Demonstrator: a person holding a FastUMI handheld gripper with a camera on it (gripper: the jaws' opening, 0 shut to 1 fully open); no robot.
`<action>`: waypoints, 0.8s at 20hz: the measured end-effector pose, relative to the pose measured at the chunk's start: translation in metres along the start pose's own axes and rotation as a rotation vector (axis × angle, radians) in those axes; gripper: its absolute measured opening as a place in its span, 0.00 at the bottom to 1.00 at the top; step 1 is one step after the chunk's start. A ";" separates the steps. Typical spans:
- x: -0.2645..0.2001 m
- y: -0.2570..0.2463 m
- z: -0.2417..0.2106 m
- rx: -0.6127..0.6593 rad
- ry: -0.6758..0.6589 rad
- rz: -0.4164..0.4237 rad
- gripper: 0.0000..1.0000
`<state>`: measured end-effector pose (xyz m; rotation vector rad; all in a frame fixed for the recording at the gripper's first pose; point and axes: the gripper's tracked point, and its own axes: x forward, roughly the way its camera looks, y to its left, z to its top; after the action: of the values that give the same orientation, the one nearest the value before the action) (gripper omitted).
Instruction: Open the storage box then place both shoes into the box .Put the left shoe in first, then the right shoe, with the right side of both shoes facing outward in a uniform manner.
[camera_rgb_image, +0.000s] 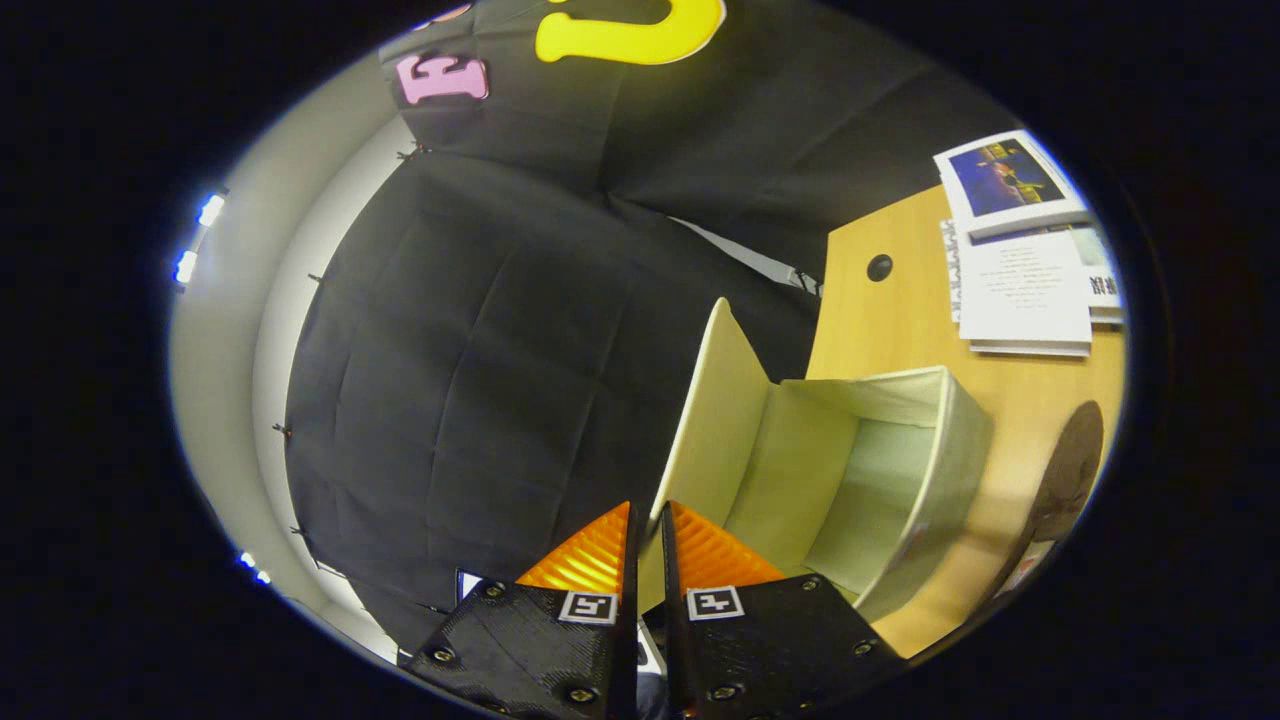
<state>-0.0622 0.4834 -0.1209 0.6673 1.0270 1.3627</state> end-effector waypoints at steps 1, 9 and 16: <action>0.011 0.005 0.002 -0.013 0.011 -0.002 0.11; 0.106 0.033 0.007 -0.003 0.070 0.032 0.11; 0.141 0.041 0.000 0.009 0.067 0.030 0.27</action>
<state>-0.0944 0.6266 -0.1136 0.6495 1.0814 1.4151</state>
